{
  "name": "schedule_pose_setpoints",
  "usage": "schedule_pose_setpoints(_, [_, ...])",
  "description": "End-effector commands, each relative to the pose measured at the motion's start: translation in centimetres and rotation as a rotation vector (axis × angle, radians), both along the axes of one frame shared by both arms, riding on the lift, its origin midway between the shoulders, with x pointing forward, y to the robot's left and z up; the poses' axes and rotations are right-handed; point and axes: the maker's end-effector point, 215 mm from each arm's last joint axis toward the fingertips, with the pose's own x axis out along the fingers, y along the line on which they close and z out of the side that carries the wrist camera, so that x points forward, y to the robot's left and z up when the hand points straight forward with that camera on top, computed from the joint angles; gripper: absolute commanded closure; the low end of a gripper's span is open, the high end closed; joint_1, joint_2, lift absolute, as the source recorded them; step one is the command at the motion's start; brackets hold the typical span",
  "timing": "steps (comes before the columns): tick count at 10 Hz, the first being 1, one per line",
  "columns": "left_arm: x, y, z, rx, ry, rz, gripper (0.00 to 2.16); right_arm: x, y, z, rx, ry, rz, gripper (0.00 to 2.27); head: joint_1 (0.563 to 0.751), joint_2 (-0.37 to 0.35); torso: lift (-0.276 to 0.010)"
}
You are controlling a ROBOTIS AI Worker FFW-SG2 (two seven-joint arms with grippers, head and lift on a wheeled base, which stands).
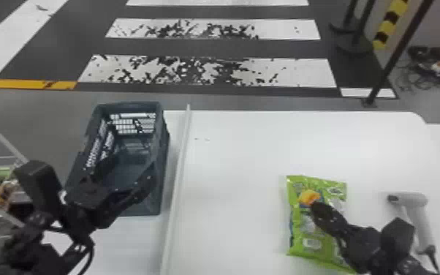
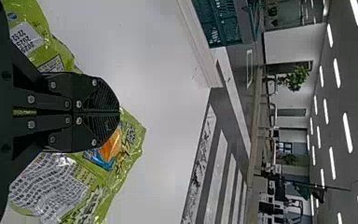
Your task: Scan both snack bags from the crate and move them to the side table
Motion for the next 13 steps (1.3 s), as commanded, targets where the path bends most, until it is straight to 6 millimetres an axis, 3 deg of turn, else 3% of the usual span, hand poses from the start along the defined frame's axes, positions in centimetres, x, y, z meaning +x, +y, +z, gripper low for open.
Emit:
schedule_pose_setpoints(1, [0.0, -0.2, 0.0, -0.003, 0.000, -0.003, 0.07, 1.4, -0.6, 0.3, -0.021, -0.004, -0.004, 2.25, 0.695, 0.050, -0.029])
schedule_pose_setpoints(7, [0.0, -0.6, 0.2, -0.007, -0.003, -0.008, 0.07, 1.0, -5.4, 1.2, -0.035, -0.006, -0.079, 2.25, 0.695, -0.014, -0.029])
schedule_pose_setpoints(10, [-0.1, -0.7, 0.1, -0.005, -0.002, -0.011, 0.07, -0.2, -4.1, 0.4, -0.023, 0.024, -0.061, 2.25, 0.695, -0.035, -0.029])
schedule_pose_setpoints(13, [-0.2, -0.7, 0.1, -0.009, -0.001, -0.018, 0.07, -1.3, -2.8, -1.1, -0.022, 0.059, -0.041, 2.25, 0.695, -0.011, -0.029])
